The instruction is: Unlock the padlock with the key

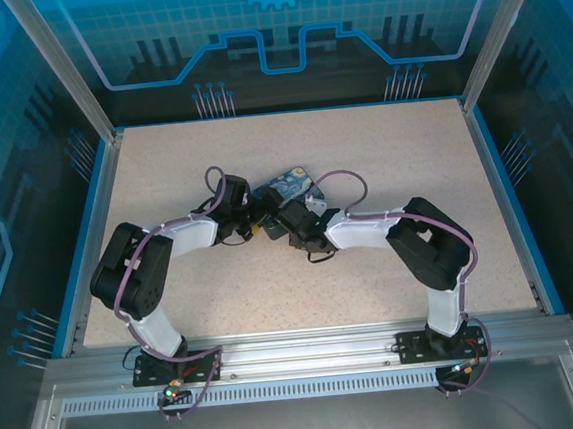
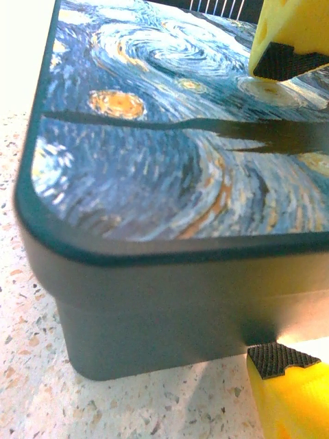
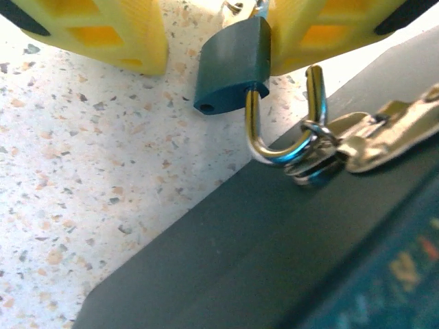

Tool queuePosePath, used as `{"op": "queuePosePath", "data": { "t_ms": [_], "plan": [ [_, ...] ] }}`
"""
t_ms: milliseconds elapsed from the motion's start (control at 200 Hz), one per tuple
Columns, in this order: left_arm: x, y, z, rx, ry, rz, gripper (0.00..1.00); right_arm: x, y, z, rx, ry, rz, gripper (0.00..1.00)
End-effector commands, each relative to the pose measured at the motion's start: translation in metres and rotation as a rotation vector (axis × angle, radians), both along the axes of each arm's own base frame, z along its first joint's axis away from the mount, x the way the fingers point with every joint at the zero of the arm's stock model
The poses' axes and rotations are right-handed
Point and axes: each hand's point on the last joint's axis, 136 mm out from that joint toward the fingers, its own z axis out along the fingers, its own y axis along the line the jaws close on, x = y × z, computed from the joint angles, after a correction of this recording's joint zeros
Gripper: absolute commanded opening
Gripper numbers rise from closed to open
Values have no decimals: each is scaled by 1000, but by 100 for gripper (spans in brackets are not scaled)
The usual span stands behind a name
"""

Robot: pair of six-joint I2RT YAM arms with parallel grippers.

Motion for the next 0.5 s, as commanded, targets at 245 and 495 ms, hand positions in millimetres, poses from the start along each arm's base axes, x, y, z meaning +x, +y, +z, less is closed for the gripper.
{"op": "queuePosePath", "data": {
  "t_ms": [245, 495],
  "plan": [
    [-12, 1, -16, -1, 67, -10, 99, -3, -2, -9, -43, 12, 4, 39],
    [-12, 2, -16, -1, 67, -10, 99, -1, 2, -3, -16, -4, 35, 29]
  ]
}}
